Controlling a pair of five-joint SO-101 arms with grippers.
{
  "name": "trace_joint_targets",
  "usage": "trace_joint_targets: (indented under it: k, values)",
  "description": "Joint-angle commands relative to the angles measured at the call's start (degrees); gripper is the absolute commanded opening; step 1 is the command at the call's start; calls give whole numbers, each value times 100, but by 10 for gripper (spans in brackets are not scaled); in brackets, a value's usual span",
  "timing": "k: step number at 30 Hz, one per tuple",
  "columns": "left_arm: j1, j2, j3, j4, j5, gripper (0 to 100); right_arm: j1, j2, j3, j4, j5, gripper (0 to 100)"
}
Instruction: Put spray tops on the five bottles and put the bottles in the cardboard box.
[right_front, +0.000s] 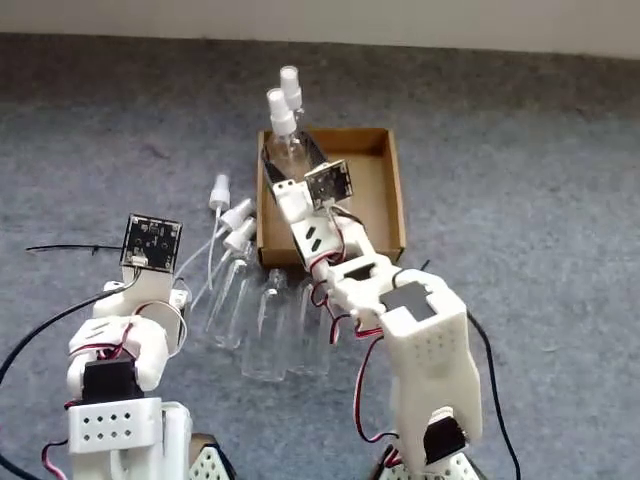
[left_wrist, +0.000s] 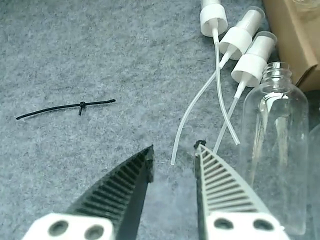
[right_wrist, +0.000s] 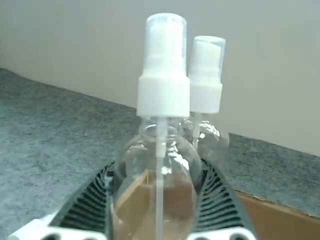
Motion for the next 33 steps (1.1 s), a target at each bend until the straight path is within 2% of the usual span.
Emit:
trace_joint_targets:
  k: [1,14,20,33]
  values:
    - [-40,-57,-31,-114,-35,133,110,-13,-321,-145,88,5]
    - [-40,-57,-22,-114,-35,133,110,13,-295,-145,88,10]
    - [-40,-57,-22,-114,-35,133,101,13,-286,-145,536,10]
    - [-40,-57,-22,-123,-35,133,101,4,171,-664,571,11]
